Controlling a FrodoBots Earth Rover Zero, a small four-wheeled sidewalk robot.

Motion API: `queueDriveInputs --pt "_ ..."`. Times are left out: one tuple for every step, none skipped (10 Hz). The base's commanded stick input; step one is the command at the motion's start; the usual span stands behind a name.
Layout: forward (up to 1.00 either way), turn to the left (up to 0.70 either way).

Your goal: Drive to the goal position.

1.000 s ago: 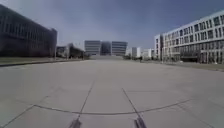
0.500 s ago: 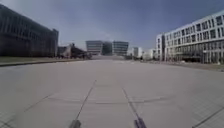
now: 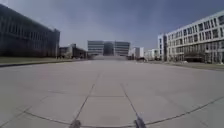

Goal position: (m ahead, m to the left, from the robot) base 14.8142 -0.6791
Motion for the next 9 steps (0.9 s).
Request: queueDriveInputs --pt "1.0 0.0" --pt "1.0 0.0" --pt "1.0 0.0" --pt "1.0 0.0" --pt "1.0 0.0" --pt "1.0 0.0" --pt "1.0 0.0" --pt "1.0 0.0" --pt "1.0 0.0"
